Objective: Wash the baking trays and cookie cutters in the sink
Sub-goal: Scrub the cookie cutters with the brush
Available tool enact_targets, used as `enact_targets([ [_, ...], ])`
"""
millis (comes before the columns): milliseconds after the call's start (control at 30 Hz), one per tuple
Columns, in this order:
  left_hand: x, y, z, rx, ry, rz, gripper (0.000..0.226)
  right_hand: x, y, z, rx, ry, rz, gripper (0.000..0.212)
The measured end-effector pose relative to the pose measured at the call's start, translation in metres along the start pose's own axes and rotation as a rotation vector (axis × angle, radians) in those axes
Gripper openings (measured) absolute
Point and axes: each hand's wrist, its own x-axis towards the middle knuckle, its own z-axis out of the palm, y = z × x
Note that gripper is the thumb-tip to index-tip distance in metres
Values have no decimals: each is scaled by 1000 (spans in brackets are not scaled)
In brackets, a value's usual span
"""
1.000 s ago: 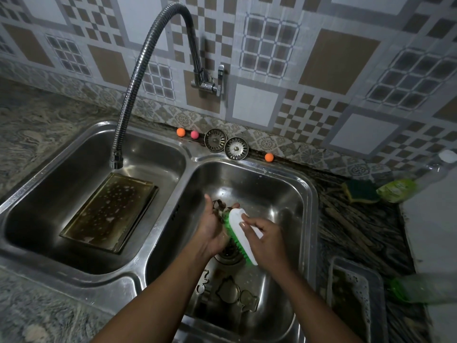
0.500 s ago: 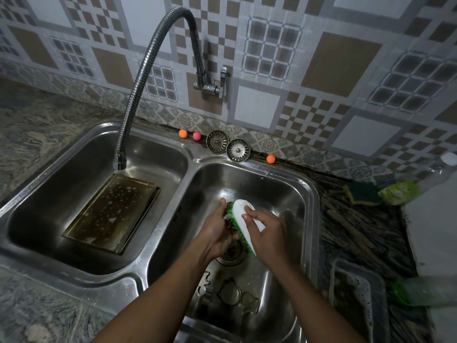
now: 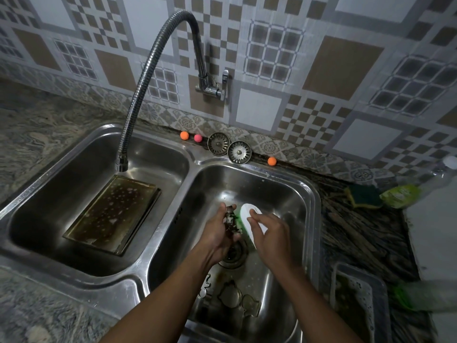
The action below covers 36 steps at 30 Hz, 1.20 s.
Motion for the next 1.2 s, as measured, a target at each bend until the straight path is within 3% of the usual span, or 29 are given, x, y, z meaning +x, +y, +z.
enact_targets([
  [200,-2,1,0,-38,-16,-17,47,1,-1,-2,35,30,12,21],
  [300,-3,5,1,-44,-21,-29,51,1,-17,-1,34,5,-72,21],
  [400,-8,16,-2,-30,-14,-32,54,8,-19,0,46,32,11,22],
  [633,-9,83,-53,-13,87,244,37,15,-38,2,127,12,31,23],
  [733,-18,117,-95,259,277,428,28,11,-44,8,133,-1,27,22],
  [800,-20,129,-130,679,449,509,28,6,-46,12,142,-21,28,20],
  [867,-13,129,-169,1114,568,436,32,1,-43,18,166,-64,61,21],
  [933,0,120,-199,1339,560,266,43,-3,-38,24,171,-97,88,22],
  [1033,22,101,-228,1553,493,86,51,-7,-30,28,139,-125,113,24],
  [1200,23,86,-229,1607,506,55,49,-8,-19,31,154,-167,161,23],
])
